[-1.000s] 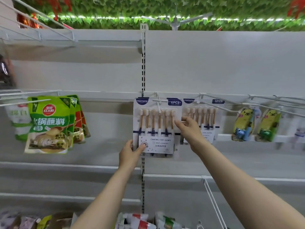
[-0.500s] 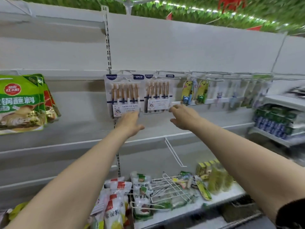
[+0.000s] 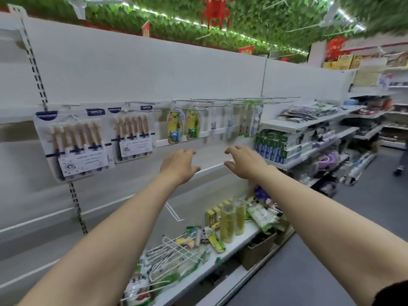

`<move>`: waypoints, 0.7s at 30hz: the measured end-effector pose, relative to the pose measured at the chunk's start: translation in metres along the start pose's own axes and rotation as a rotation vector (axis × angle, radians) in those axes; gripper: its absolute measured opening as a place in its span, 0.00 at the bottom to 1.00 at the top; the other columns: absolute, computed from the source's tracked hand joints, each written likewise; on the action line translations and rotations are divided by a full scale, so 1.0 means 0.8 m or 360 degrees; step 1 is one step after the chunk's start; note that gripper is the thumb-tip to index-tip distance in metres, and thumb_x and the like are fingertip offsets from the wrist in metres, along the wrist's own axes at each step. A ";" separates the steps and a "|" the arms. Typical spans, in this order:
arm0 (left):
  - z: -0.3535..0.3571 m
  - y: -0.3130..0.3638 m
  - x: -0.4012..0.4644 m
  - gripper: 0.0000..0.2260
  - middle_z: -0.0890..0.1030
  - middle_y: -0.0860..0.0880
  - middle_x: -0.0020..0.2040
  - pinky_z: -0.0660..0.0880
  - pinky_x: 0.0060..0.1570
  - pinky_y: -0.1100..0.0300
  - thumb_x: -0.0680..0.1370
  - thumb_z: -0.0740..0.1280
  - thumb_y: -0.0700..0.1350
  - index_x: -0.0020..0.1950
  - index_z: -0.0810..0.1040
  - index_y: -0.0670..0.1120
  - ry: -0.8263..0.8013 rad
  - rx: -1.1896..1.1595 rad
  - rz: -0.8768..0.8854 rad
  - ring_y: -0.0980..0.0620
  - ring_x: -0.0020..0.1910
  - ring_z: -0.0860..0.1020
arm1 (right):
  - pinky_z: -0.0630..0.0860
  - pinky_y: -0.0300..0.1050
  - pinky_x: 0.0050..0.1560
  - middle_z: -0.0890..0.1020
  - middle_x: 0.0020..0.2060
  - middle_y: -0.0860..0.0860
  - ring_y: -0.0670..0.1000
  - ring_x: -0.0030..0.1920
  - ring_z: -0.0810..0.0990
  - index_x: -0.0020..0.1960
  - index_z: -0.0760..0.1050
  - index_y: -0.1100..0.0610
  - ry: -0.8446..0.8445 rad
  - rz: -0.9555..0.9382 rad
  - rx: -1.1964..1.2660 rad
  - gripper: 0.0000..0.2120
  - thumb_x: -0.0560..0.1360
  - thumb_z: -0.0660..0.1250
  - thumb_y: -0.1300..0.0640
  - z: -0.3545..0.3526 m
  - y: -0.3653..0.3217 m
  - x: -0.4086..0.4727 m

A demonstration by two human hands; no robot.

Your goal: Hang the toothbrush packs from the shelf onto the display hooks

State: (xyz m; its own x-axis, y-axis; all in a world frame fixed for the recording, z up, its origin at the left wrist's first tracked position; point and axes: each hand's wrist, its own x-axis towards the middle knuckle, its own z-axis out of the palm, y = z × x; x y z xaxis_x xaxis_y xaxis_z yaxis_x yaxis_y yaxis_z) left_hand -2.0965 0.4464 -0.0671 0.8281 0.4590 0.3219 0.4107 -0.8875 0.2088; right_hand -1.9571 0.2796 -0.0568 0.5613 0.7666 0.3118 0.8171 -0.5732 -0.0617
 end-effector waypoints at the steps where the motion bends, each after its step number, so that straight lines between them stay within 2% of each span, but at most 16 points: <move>1: 0.007 0.020 0.011 0.28 0.72 0.44 0.71 0.72 0.65 0.45 0.78 0.68 0.56 0.75 0.67 0.49 -0.0011 -0.0014 0.0044 0.42 0.69 0.71 | 0.72 0.55 0.65 0.72 0.71 0.54 0.57 0.69 0.72 0.74 0.68 0.54 0.0017 0.0044 -0.0001 0.23 0.82 0.61 0.47 -0.003 0.021 -0.004; 6: 0.051 0.136 0.070 0.27 0.72 0.46 0.72 0.72 0.65 0.47 0.78 0.67 0.56 0.75 0.67 0.49 0.0007 -0.0026 0.0270 0.43 0.69 0.71 | 0.74 0.56 0.63 0.73 0.70 0.54 0.57 0.69 0.72 0.73 0.69 0.54 0.0100 0.0251 -0.0044 0.22 0.81 0.60 0.48 -0.010 0.139 -0.025; 10: 0.105 0.241 0.119 0.25 0.74 0.45 0.69 0.74 0.62 0.48 0.78 0.67 0.56 0.73 0.68 0.50 -0.0069 -0.0072 0.0417 0.43 0.66 0.73 | 0.76 0.56 0.59 0.74 0.67 0.53 0.57 0.66 0.73 0.70 0.70 0.55 0.0065 0.0368 -0.0159 0.20 0.82 0.59 0.47 -0.008 0.251 -0.046; 13: 0.149 0.317 0.157 0.24 0.75 0.45 0.67 0.74 0.61 0.48 0.78 0.67 0.56 0.71 0.69 0.49 -0.0088 -0.0139 0.0538 0.43 0.65 0.74 | 0.75 0.55 0.61 0.73 0.69 0.52 0.56 0.67 0.72 0.71 0.69 0.54 0.0043 0.0430 -0.0171 0.20 0.82 0.59 0.46 -0.008 0.345 -0.064; 21: 0.270 0.503 0.236 0.23 0.73 0.49 0.70 0.71 0.64 0.51 0.79 0.66 0.56 0.72 0.70 0.50 -0.0181 -0.0274 0.0807 0.47 0.68 0.71 | 0.72 0.52 0.66 0.71 0.71 0.49 0.53 0.71 0.69 0.73 0.68 0.52 -0.0009 0.0613 -0.0194 0.22 0.83 0.59 0.46 -0.003 0.569 -0.123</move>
State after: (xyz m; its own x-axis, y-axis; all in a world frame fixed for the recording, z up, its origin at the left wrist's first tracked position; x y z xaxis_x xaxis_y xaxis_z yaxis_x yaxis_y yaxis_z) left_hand -1.6926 0.1673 -0.1219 0.9459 -0.0404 0.3218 -0.1111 -0.9726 0.2044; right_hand -1.6411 -0.0577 -0.1131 0.8243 0.4905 0.2827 0.5255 -0.8487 -0.0600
